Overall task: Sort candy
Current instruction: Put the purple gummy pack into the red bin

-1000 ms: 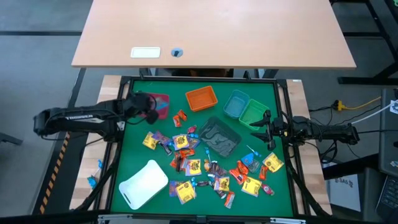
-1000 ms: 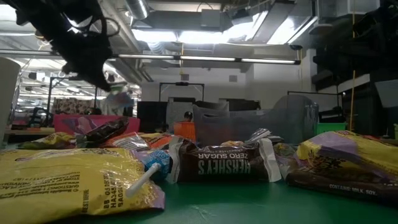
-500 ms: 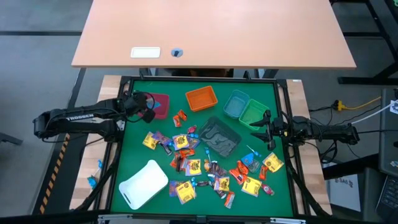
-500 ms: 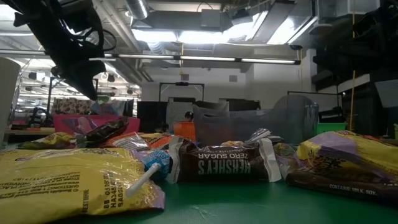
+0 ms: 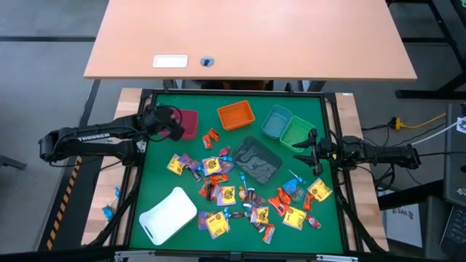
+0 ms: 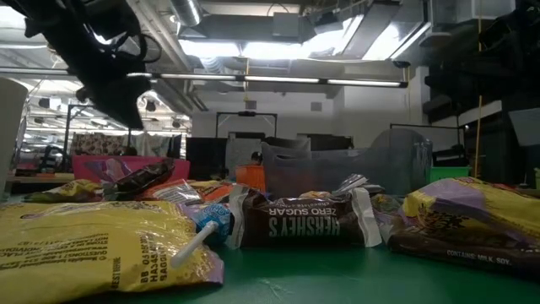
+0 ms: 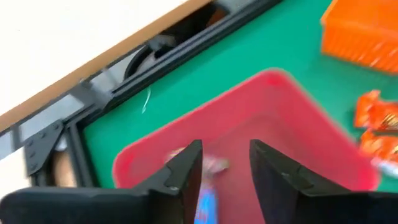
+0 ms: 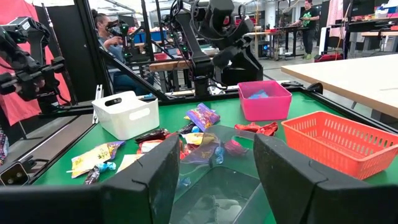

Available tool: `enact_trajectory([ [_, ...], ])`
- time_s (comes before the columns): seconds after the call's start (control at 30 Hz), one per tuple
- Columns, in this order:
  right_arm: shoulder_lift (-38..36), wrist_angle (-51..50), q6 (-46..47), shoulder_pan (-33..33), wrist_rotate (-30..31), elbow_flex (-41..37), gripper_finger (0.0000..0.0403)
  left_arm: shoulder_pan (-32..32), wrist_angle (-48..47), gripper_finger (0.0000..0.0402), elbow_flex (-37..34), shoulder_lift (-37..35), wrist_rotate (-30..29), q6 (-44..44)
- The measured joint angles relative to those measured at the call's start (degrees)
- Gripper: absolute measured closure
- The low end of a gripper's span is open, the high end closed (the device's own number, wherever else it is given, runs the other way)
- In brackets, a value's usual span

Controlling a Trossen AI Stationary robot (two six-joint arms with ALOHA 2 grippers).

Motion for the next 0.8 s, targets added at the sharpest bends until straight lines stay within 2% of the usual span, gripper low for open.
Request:
enact_trajectory([
  [0.1,0.0,0.0,0.0,0.0,0.0,0.0,0.0198,0.0,5.2,0.0266,0.0,0.0,2.7,1.8],
  [0.17,0.0,0.0,0.0,0.0,0.0,0.0,0.0198,0.0,8.1,0.0265,0.0,0.0,7.8,2.0],
  [0.4,0.0,0.0,0.0,0.0,0.0,0.0,0.0198,-3.8,8.4,0.0264,0.0,0.0,37.5,6.2],
  [0.5,0.0,0.0,0.0,0.0,0.0,0.0,0.0198,-8.2,7.6,0.0264,0.0,0.0,44.9,8.6],
  [0.63,0.0,0.0,0.0,0.0,0.0,0.0,0.0198,-15.2,7.1,0.0264,0.0,0.0,45.2,11.6],
  [0.8,0.0,0.0,0.0,0.0,0.0,0.0,0.0198,-23.6,7.1,0.0264,0.0,0.0,38.0,13.5],
])
